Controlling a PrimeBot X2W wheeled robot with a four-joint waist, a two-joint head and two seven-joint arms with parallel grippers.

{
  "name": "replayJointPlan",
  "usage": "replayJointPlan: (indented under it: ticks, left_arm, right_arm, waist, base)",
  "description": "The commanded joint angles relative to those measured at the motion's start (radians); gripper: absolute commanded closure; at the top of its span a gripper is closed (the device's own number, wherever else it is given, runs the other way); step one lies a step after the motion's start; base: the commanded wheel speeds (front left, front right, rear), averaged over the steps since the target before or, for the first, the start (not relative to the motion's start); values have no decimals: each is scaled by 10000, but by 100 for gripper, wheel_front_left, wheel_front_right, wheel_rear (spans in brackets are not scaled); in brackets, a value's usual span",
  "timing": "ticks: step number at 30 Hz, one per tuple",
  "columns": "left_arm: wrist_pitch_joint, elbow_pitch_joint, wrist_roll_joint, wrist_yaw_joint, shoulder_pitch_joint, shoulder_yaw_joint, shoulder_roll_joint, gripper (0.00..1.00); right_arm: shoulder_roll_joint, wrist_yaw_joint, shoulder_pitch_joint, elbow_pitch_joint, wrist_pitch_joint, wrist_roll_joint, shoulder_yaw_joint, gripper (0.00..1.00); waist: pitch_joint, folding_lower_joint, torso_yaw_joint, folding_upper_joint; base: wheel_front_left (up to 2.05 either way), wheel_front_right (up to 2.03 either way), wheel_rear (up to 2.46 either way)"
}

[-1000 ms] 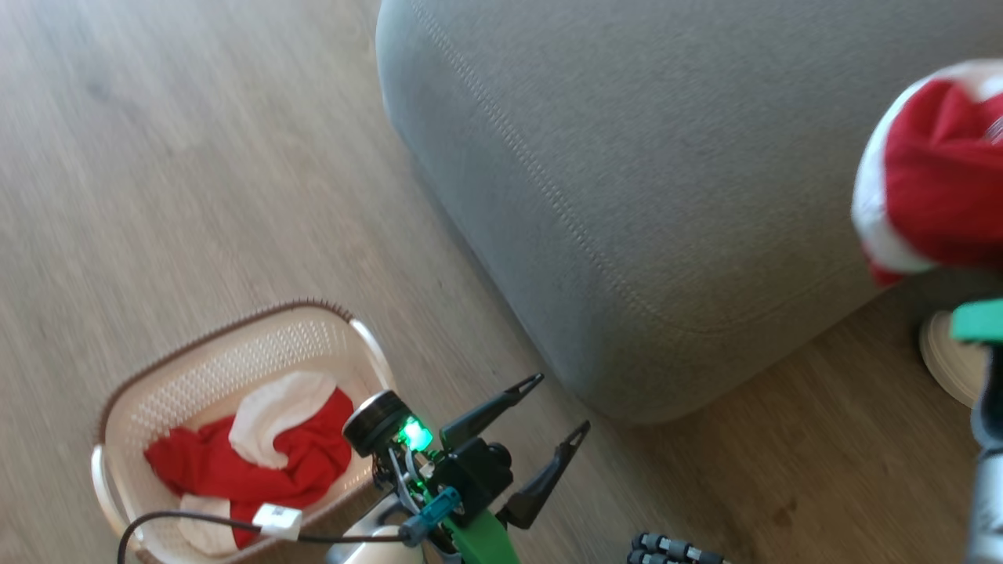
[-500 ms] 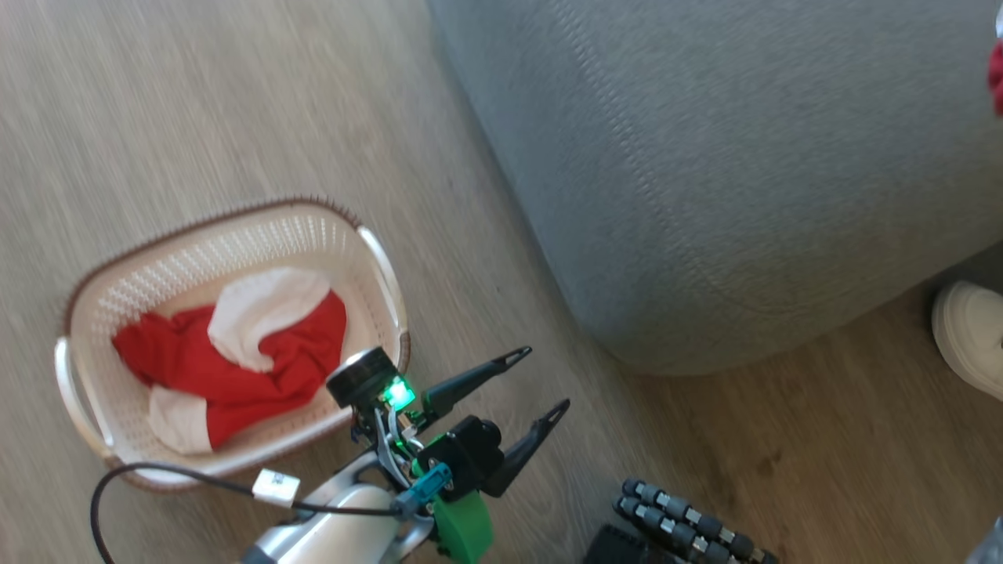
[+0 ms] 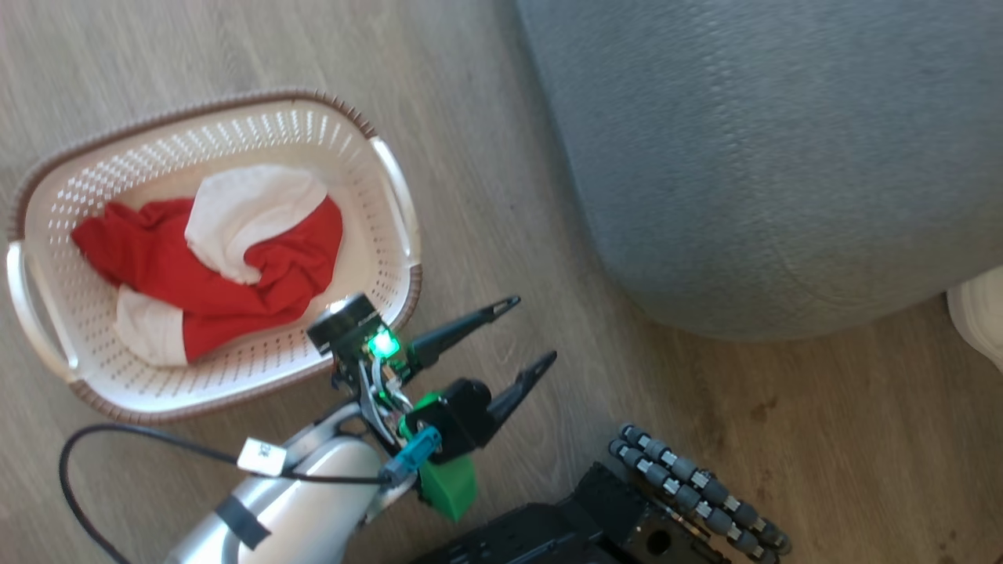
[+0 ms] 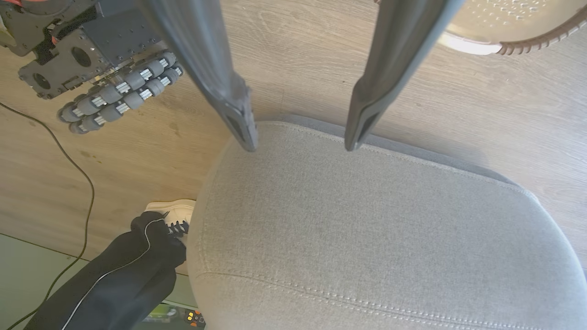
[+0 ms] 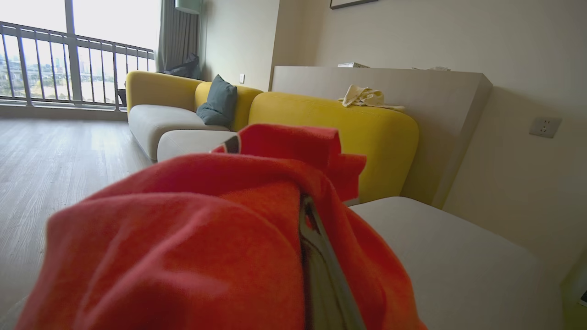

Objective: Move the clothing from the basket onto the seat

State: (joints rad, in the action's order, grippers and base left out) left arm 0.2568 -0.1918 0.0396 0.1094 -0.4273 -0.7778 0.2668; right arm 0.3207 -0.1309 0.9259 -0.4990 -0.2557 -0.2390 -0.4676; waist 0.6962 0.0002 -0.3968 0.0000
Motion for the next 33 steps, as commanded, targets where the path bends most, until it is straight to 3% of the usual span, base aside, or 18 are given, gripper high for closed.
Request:
replayJointPlan:
  ticks: [1, 16, 31, 33]
  left_arm:
    - [49, 373, 40, -102, -220, 132, 110, 0]
    - [49, 523, -69, -595, -1040, -379, -251, 0]
    - [49, 452, -331, -878, -1078, -626, -213, 0]
    - [49, 438, -357, -886, -1104, -651, -217, 0]
  right_arm:
    - [380, 2, 287, 289, -61, 100, -41, 100]
    - [1275, 2, 1520, -1893, -61, 596, -276, 100]
    - [1535, 2, 1652, -4583, -61, 448, 672, 100]
    - [1604, 2, 1628, -4646, -61, 477, 719, 51]
  waist:
    - [378, -2, 289, 0]
    - [1269, -2, 1888, 0]
    - [1089, -2, 1982, 0]
    - [1035, -2, 1950, 0]
  base:
    - [0, 0, 0]
    - [0, 0, 0]
    - [0, 0, 0]
    - [0, 0, 0]
